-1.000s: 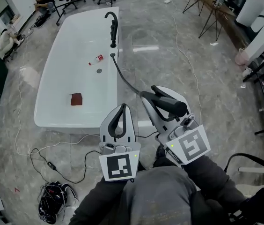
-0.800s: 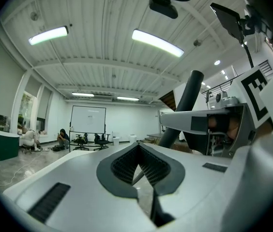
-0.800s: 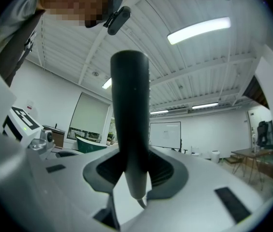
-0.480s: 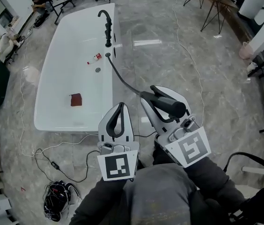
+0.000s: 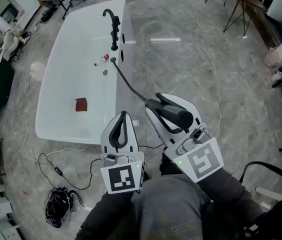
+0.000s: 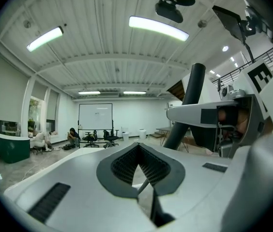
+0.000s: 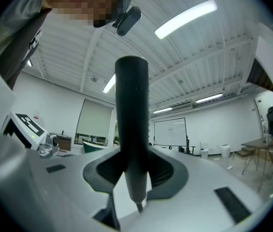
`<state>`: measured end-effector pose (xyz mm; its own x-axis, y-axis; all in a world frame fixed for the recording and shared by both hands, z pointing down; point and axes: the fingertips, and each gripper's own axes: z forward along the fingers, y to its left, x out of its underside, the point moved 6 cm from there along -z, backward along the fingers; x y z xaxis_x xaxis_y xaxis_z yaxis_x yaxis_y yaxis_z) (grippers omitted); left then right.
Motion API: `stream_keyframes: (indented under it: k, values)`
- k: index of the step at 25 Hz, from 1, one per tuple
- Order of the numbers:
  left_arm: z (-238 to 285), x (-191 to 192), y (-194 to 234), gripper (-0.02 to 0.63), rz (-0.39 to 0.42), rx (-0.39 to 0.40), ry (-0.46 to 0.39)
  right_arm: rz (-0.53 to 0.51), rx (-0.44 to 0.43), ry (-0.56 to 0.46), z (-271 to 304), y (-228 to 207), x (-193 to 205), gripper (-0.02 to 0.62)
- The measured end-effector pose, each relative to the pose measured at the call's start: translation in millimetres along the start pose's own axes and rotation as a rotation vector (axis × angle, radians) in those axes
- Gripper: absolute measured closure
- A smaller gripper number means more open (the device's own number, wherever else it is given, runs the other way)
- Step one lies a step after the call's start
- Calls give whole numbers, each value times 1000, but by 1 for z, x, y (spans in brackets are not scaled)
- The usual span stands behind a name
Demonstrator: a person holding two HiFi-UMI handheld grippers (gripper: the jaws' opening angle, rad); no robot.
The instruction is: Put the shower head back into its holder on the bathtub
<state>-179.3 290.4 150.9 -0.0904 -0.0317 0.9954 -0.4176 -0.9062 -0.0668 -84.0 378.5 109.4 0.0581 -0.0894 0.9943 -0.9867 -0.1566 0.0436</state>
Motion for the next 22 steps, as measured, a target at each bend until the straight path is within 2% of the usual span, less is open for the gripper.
stream_keyframes:
  k: [13,22]
  values:
    - [32,-4,-22,604,25,-87,14,35,-76,0,3,-45,9,467]
    - [58,5,-12,604,-3,-113,20,15,-102,11,25,-60,19,468]
